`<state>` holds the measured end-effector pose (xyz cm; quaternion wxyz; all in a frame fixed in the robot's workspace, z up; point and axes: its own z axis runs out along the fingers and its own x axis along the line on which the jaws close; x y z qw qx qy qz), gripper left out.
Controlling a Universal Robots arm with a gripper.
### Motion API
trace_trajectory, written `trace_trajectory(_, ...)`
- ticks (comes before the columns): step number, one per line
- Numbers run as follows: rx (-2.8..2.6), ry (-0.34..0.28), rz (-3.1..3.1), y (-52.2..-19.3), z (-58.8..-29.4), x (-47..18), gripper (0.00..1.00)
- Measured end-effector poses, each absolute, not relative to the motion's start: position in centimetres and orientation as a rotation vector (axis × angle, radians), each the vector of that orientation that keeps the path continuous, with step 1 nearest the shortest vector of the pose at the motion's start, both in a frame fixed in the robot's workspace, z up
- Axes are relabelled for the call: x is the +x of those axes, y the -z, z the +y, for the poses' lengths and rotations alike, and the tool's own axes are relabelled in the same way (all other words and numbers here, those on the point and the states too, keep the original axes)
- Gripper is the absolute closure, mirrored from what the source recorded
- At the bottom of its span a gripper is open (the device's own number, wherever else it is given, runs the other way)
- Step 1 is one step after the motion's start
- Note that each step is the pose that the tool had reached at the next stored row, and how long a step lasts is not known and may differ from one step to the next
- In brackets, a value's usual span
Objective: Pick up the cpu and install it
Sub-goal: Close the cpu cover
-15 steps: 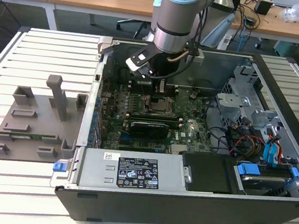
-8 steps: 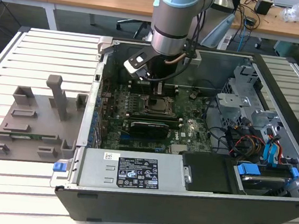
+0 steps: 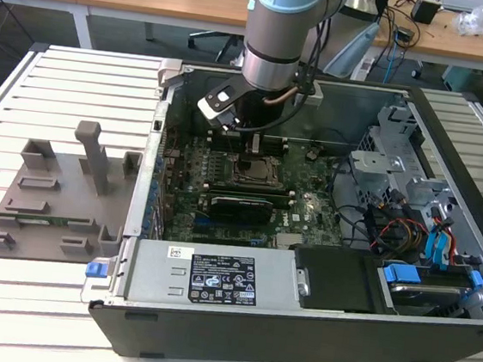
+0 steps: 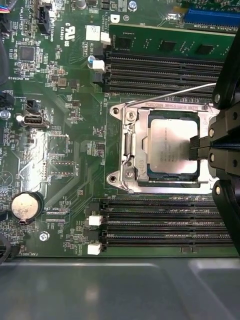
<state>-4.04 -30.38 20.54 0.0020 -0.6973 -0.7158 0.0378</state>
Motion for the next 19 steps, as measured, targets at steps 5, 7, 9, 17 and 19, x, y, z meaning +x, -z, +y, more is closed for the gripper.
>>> trace_trajectory(5,-2.189,-0.122,-2.247,-20.4,-30.4,-3.7,0.89)
trace_trajectory(7,-2.189,-0.121,-2.247,-20.4,-30.4,-3.3,0.89)
trace_trajectory(9,-2.189,-0.121,-2.247,-20.4,-30.4,-3.0,0.89)
trace_trajectory(17,-2.188,-0.119,-2.247,-20.5,-30.4,-1.1,0.89)
trace_trajectory(19,-2.189,-0.121,-2.247,-20.9,-30.4,-1.1,0.89)
